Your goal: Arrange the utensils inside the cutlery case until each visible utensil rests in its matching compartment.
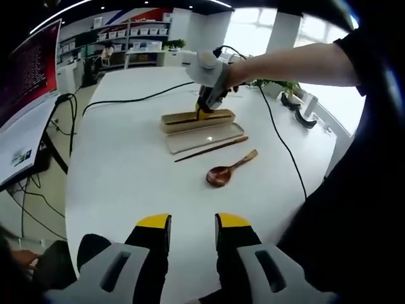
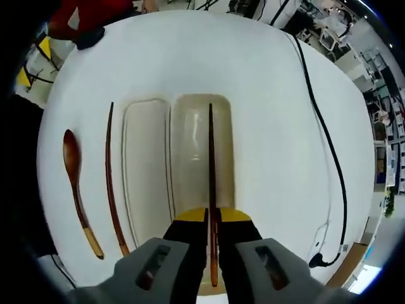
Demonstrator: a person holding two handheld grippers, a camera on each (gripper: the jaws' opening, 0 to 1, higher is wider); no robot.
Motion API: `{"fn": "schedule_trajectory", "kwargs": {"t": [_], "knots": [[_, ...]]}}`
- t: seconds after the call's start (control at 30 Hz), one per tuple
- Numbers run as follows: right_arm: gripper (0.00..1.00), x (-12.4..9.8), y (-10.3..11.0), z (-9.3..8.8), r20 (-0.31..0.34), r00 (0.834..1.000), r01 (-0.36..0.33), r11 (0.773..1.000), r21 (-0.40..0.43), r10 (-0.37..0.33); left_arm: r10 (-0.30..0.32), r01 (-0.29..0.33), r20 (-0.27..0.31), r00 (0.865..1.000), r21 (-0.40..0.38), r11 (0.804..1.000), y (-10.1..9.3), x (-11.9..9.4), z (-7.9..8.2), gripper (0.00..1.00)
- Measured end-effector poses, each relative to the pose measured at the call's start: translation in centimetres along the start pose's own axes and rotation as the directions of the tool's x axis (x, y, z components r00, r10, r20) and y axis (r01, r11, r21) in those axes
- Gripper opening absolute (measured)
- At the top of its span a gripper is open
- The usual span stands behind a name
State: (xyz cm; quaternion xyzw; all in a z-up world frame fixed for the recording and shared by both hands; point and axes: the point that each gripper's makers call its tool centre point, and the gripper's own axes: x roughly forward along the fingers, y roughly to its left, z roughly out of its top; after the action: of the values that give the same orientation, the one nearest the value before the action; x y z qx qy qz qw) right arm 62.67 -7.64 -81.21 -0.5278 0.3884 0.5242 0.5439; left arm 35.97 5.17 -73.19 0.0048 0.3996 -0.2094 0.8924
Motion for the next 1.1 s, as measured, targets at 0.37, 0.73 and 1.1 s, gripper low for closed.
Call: {"fn": "schedule_trajectory", "kwargs": {"t": [0.37, 0.73, 1.1], "knots": [[0.28, -2.7, -1.4, 1.9, 0.108, 0.99, 0.093, 0.995, 0.025, -0.095, 0.004, -0.004, 0.007, 1.0, 0.002, 1.0, -0.1, -0.1, -0.1, 0.28], [0.39, -5.6, -1.9, 2.7, 0.165, 0.974, 0.144, 0.987, 0.077, -0.155, 0.019, -0.02, 0.026, 0.999, 0.013, 1.0, -0.2, -1.2, 0.0, 0.28], [0.48, -9.2, -0.7, 3.3, 0.225, 0.955, 0.178, 0.98, 0.09, -0.194, 0.043, -0.044, 0.048, 0.998, 0.014, 0.999, -0.3, -2.7, -0.8, 0.28]]}}
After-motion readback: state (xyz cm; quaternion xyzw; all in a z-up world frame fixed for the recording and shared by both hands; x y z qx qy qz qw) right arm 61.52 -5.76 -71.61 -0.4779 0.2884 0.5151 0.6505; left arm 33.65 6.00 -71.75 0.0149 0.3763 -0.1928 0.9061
